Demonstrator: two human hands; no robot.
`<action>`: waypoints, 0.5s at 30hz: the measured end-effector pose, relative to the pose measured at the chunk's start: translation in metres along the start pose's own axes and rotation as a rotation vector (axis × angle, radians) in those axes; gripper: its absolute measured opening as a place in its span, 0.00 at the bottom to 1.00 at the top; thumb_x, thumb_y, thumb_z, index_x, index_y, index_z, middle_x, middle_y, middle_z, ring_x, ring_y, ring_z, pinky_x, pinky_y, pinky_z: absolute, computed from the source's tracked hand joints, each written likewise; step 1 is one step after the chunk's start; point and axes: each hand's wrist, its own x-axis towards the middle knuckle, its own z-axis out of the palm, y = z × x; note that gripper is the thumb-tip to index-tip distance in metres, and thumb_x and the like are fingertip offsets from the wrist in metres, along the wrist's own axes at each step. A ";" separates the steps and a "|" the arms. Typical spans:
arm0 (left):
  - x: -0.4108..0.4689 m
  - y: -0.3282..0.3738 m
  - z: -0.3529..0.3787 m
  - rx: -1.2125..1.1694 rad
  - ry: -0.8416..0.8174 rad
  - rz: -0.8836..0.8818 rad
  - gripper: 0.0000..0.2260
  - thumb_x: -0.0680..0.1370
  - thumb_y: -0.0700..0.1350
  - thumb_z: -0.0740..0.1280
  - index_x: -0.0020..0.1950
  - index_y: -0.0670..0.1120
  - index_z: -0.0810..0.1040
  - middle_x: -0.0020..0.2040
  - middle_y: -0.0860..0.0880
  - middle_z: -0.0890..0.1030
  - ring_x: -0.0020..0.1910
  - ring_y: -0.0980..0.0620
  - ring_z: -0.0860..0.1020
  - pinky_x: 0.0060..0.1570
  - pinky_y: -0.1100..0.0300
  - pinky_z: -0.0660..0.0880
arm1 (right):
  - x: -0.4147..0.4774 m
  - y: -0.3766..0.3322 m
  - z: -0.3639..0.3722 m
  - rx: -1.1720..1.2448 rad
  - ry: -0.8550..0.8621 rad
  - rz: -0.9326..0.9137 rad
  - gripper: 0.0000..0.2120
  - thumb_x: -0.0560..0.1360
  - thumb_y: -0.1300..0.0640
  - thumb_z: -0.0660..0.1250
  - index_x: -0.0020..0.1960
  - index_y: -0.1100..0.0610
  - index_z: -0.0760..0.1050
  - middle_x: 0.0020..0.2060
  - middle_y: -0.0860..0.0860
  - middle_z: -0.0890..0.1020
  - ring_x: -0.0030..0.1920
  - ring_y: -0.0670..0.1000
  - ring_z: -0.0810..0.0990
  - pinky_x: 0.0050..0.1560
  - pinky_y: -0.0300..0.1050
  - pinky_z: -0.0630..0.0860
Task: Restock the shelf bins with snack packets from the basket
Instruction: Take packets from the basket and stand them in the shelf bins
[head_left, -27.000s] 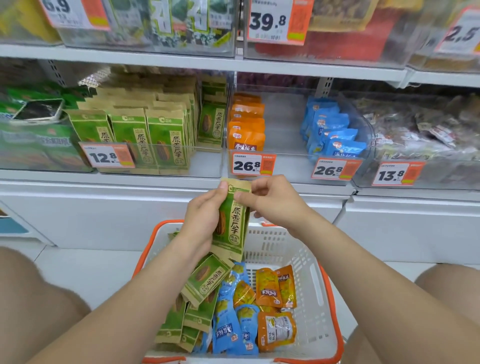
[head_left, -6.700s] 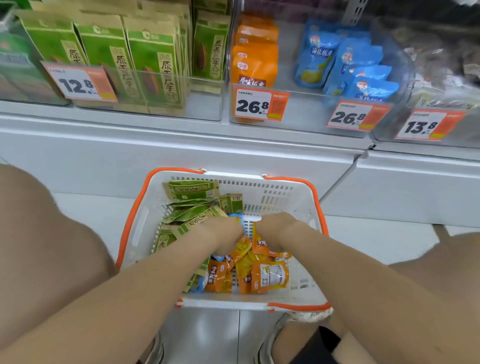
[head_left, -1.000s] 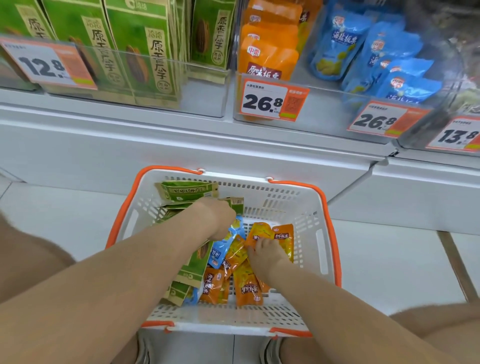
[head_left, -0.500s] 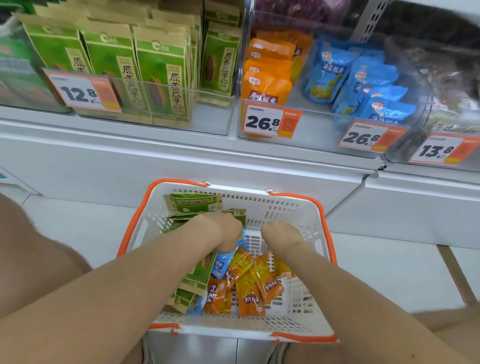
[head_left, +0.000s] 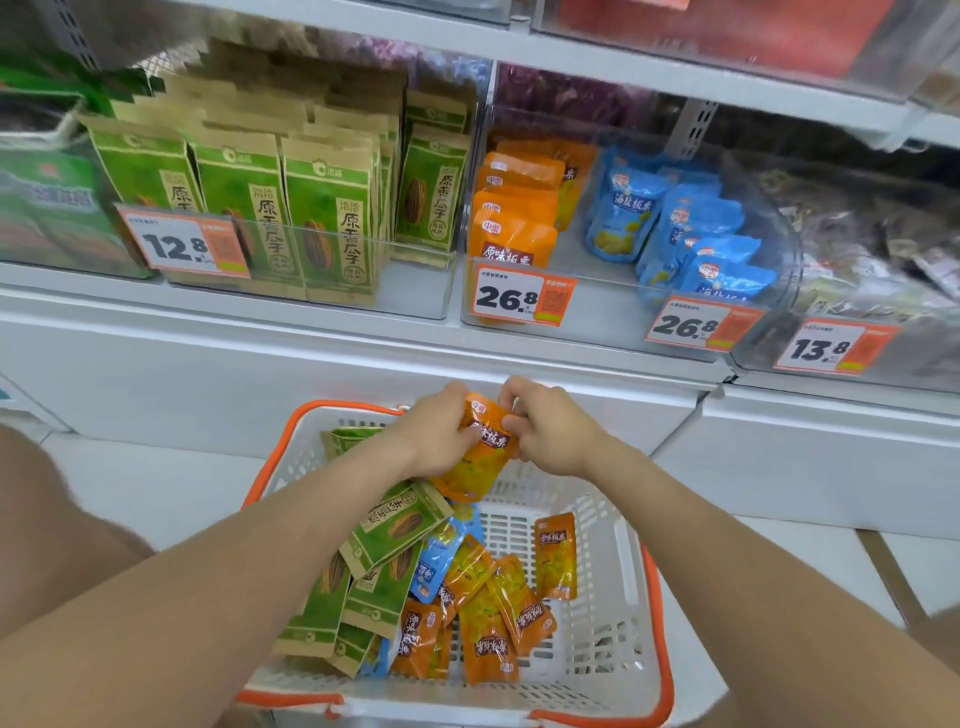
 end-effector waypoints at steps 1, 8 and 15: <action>0.002 0.002 -0.006 -0.083 0.095 0.004 0.10 0.83 0.47 0.68 0.61 0.47 0.71 0.55 0.45 0.81 0.55 0.42 0.80 0.52 0.50 0.76 | 0.001 -0.007 -0.009 0.029 0.054 -0.014 0.08 0.79 0.62 0.65 0.48 0.49 0.70 0.38 0.51 0.84 0.40 0.54 0.84 0.44 0.57 0.82; -0.008 0.037 -0.043 -0.593 0.286 0.190 0.08 0.83 0.42 0.69 0.60 0.53 0.78 0.53 0.50 0.87 0.50 0.49 0.86 0.54 0.43 0.83 | -0.008 -0.056 -0.081 -0.019 0.325 -0.111 0.10 0.74 0.46 0.73 0.52 0.46 0.77 0.42 0.45 0.84 0.44 0.49 0.82 0.46 0.50 0.81; -0.019 0.088 -0.083 -0.414 0.514 0.374 0.08 0.86 0.54 0.64 0.58 0.51 0.77 0.48 0.53 0.84 0.47 0.56 0.82 0.46 0.56 0.79 | -0.024 -0.088 -0.162 0.096 0.510 -0.220 0.08 0.75 0.53 0.71 0.54 0.47 0.77 0.47 0.43 0.82 0.46 0.47 0.82 0.45 0.50 0.81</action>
